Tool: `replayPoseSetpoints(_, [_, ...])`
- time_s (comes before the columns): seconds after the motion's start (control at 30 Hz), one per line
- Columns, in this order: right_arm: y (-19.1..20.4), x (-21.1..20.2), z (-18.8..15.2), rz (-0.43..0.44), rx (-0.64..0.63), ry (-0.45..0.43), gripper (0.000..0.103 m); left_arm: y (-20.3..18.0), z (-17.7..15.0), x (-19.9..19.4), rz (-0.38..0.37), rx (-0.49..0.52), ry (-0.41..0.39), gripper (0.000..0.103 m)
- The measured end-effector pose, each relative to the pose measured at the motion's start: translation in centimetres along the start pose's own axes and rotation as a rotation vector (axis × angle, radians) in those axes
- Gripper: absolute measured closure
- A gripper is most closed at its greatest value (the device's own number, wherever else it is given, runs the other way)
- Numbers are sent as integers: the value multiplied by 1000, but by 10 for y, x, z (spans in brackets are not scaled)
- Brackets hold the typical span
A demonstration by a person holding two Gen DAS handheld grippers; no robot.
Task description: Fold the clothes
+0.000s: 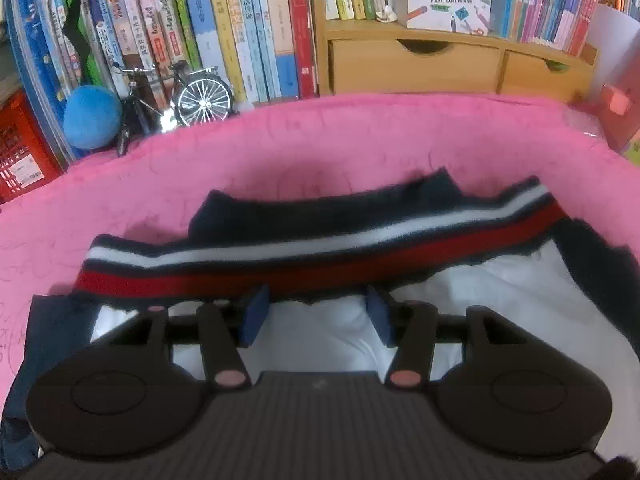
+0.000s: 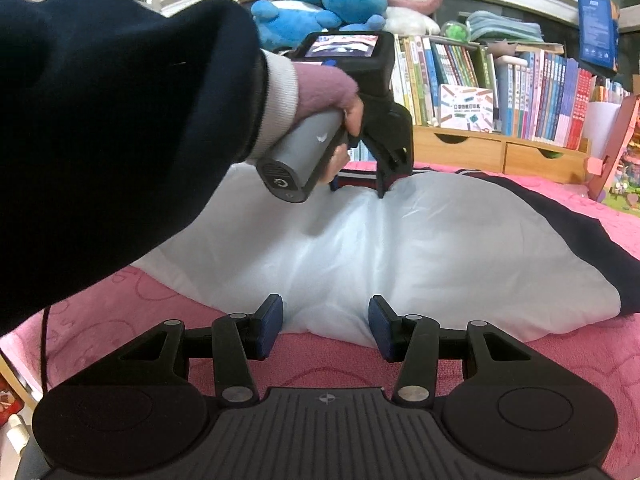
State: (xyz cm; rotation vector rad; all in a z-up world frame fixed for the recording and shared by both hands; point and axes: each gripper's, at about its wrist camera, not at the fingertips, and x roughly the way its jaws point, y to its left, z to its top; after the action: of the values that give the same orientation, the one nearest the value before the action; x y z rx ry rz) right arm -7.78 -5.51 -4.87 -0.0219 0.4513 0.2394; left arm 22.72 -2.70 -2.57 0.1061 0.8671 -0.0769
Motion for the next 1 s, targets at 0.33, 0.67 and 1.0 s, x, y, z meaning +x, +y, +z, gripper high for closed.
replayPoseSetpoints(0.33, [-43, -32, 17, 85, 118, -144, 37, 36, -88, -120, -75, -87, -292, 30])
replayPoseSetpoints(0.67, [-70, -33, 13, -66, 127, -135, 29, 92, -202, -169, 140, -317, -432, 28])
replayPoseSetpoints(1.0, [-20, 12, 14, -7, -179, -14, 32, 48, -197, -129, 249, 0, -321, 26])
